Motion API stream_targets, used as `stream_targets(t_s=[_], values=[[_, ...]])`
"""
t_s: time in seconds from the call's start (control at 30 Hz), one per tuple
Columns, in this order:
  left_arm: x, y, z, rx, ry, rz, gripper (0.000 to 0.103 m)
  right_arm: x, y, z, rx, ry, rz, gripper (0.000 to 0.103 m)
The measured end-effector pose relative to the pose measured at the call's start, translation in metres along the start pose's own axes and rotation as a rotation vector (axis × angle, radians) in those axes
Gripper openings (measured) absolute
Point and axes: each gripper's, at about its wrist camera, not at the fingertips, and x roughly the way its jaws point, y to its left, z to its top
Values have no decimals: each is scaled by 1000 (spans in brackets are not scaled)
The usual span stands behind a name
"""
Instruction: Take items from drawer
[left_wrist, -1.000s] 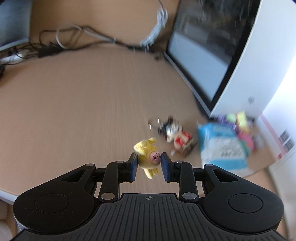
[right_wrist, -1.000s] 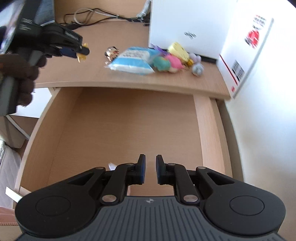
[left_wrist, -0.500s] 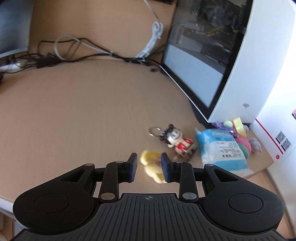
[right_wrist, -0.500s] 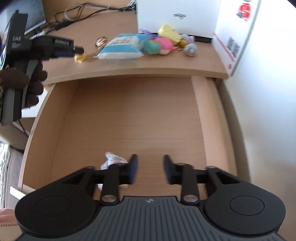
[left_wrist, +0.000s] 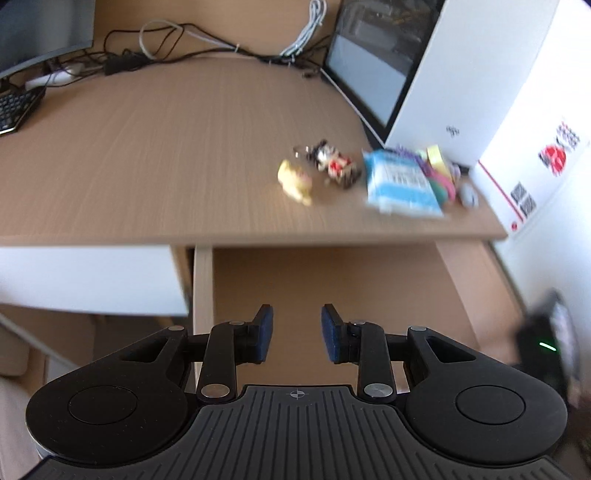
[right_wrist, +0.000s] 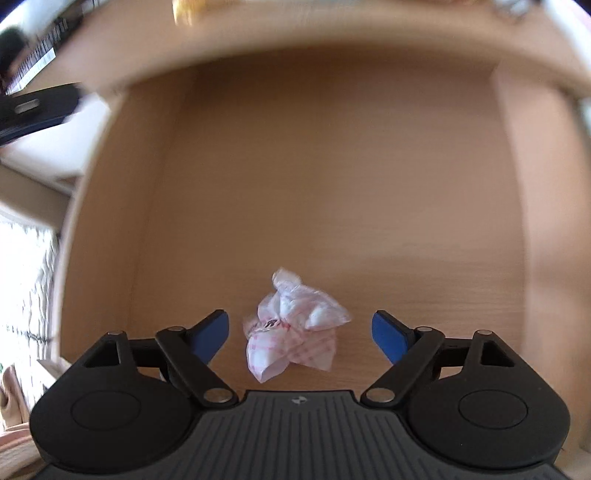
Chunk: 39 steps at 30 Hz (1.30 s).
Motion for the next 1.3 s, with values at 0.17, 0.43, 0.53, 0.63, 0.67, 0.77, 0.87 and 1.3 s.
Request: stream_targets(t_s=[0.17, 0.43, 0.53, 0.63, 0.67, 0.77, 0.87, 1.3], values=[[-12, 3, -13, -16, -3, 5, 31, 29, 25, 3, -134, 66, -87, 57], [5, 1, -23, -42, 72, -47, 31, -8, 25, -12, -148, -13, -70, 20], [14, -1, -30, -89, 117, -116, 31, -45, 6, -8, -62, -110, -68, 20], [19, -7, -35, -98, 138, -150, 29, -98, -21, 7, 8, -295, -151, 20], [20, -8, -37, -98, 142, -158, 29, -114, -30, 12, 30, -359, -190, 20], [19, -12, -39, -84, 140, -181, 29, -154, -61, 32, 113, -537, -257, 20], [15, -15, -40, -63, 136, -194, 29, -172, -80, 55, 159, -688, -278, 20], [12, -8, -38, -78, 162, -123, 28, -105, -114, 146, 86, -787, -398, 67]])
